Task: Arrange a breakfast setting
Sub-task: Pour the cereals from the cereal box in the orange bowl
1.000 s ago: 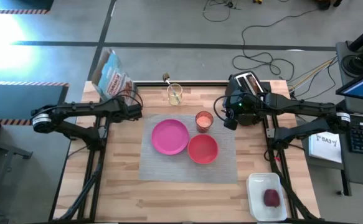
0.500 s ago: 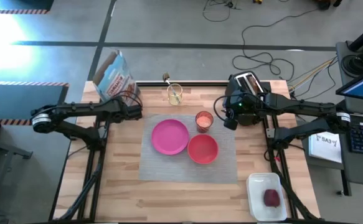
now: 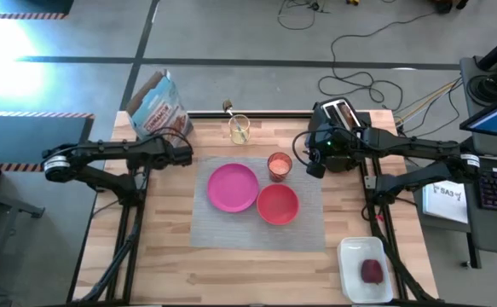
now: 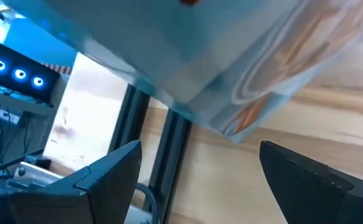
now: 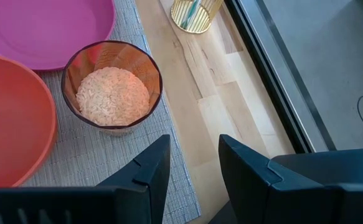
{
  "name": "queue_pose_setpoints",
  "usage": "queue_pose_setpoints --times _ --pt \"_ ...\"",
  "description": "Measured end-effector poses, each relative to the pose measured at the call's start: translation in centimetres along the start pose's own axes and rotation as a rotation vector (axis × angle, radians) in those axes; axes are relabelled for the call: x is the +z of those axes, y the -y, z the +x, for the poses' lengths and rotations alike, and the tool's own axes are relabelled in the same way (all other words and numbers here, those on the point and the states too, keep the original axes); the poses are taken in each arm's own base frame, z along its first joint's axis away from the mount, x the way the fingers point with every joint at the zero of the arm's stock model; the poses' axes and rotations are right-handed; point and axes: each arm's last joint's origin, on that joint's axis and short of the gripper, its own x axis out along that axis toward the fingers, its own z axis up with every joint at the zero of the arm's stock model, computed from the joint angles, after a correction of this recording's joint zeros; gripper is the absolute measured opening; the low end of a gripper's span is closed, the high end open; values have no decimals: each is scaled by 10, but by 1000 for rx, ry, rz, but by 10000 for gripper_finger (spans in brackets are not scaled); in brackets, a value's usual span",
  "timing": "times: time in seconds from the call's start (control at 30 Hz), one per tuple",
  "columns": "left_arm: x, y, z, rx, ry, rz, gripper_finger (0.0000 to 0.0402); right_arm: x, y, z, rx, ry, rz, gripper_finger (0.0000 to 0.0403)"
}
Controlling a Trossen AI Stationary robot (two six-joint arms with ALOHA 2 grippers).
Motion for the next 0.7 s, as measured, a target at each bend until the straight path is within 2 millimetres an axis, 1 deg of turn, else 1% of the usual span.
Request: queue_pose_setpoints --times 0.13,0.4,0.7 --pt "-5 1 5 -2 56 -29 307 0 0 0 0 0 0 128" --pt "-25 2 16 -22 165 -123 307 0 0 0 0 0 0 128" --pt "-37 6 25 -17 308 -178 307 0 0 0 0 0 0 128"
